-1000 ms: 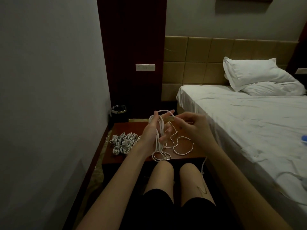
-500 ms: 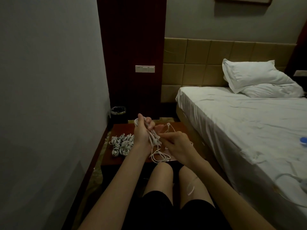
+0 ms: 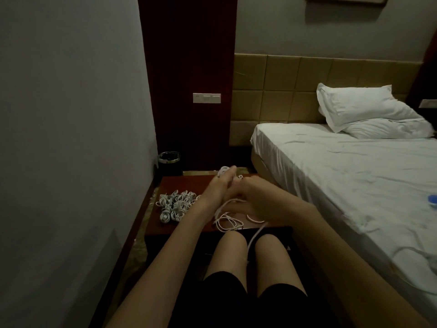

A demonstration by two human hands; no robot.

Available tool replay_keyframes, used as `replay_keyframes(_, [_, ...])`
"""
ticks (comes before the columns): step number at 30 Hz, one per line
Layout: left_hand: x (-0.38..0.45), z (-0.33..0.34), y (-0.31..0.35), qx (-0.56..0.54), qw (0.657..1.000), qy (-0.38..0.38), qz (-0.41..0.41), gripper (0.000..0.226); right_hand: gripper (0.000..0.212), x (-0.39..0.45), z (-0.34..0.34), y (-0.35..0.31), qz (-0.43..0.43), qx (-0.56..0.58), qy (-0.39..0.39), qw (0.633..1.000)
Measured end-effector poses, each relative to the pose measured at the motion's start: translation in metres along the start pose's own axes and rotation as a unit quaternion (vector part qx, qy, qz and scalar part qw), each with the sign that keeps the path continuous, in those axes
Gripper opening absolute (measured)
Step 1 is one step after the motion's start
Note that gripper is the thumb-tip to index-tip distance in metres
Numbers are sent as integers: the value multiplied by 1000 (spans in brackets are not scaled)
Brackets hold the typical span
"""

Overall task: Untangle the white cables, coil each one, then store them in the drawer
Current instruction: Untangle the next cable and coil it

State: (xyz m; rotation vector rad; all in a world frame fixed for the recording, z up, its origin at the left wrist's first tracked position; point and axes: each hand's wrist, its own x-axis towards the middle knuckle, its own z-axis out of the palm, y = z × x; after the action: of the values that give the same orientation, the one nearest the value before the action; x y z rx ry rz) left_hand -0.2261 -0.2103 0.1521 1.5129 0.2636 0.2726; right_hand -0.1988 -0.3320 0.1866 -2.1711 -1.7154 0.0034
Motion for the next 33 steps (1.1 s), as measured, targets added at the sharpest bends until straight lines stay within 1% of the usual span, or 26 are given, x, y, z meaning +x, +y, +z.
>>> replay_keyframes(1, [-2,2,1,25,999,-12,-15,37,11,0,-3,3,0,10,25,1000])
replay_keyframes(2, [-2,4,0,28,999,-31,-25,35,11,1,-5,6,5,18,46,999])
replay_keyframes(4, [-5,6,1,-10,996,-77,-50,37,21,-1,-6,9,26,27,67,997])
replay_keyframes(6, [-9,3,-1,-29,991,-115,-65,45,23,-3,-4,9,41,50,67,996])
replay_keyframes(9, [-11,-5,-2,2,984,-164,-66,49,18,-6,-4,15,62,145,69,985])
replay_keyframes(11, [-15,-8,0,25,975,-212,-63,64,17,-8,-7,23,64,193,92,975])
replay_keyframes(12, [-16,-8,-1,31,967,-245,-61,68,19,-9,-9,27,59,203,109,971])
replay_keyframes(13, [-15,-9,-4,24,959,-277,-61,66,22,-11,-10,29,51,205,121,970])
replay_keyframes(16, [-12,-11,-8,-29,933,-349,-81,61,31,-11,-8,32,39,197,116,973])
replay_keyframes(19, [-11,-13,-9,-90,889,-438,-103,56,22,-12,-4,31,41,238,89,966])
replay_keyframes(21, [-8,-18,-11,-83,868,-475,-121,51,18,-15,-3,31,52,272,76,958])
replay_keyframes(22, [-6,-20,-13,-71,860,-489,-126,50,20,-17,-4,32,61,289,63,953])
replay_keyframes(24, [-4,-21,-16,-44,854,-506,-115,52,30,-20,-8,34,83,313,24,946])
replay_keyframes(26, [-4,-21,-18,-13,861,-500,-98,56,34,-21,-12,36,85,306,-8,948])
replay_keyframes(28, [-5,-21,-19,0,864,-496,-91,59,35,-21,-15,34,72,289,-21,954])
replay_keyframes(31, [-3,-23,-21,-65,857,-494,-131,62,42,-22,-19,30,57,255,-35,965])
replay_keyframes(33, [-2,-25,-21,-89,856,-489,-145,62,40,-21,-18,27,46,227,-17,973])
